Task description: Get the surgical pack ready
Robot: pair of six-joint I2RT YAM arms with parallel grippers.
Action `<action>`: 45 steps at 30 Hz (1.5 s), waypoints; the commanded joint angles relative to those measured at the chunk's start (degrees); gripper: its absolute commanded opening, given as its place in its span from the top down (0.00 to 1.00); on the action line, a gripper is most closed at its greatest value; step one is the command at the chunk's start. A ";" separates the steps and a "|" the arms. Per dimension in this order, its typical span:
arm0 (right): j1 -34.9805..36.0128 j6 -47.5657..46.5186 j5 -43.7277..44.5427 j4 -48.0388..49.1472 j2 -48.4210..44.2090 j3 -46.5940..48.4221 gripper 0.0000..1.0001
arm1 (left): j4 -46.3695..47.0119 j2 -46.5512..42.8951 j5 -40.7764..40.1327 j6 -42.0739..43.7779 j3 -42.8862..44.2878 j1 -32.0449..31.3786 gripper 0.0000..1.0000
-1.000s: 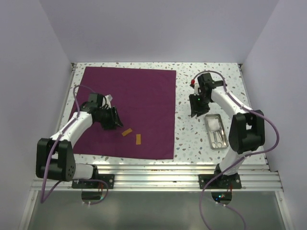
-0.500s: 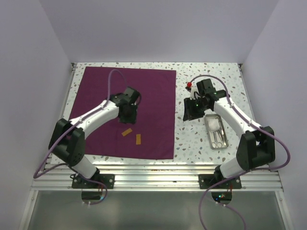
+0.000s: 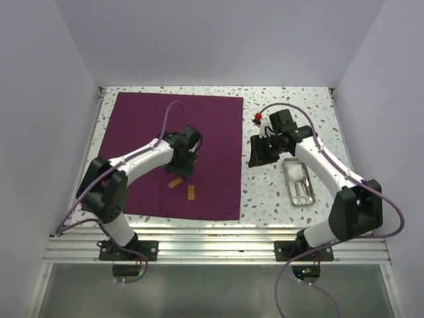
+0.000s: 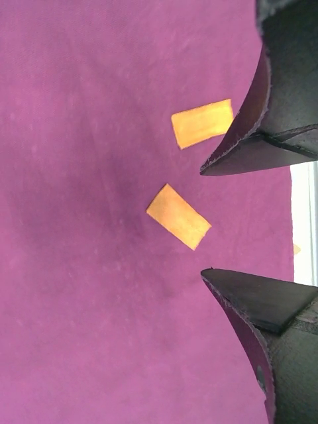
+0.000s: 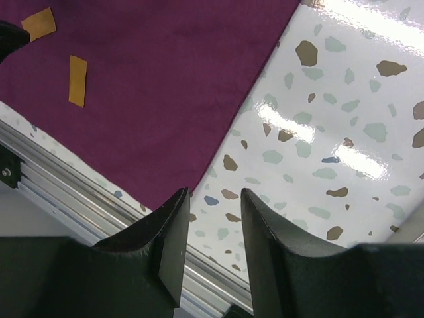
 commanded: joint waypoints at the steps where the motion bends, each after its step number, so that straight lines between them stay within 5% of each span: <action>1: 0.09 0.03 -1.33 1.51 -2.00 0.37 0.59 | 4.17 -2.27 10.70 7.58 -0.98 4.42 0.38; 13: 0.18 -0.23 -1.50 1.16 -1.74 0.63 0.60 | 4.00 0.54 20.58 13.21 -2.13 8.65 0.36; 45: 0.18 -0.15 -2.30 1.43 -0.16 0.90 0.62 | 5.75 5.91 17.78 14.79 -4.50 10.33 0.47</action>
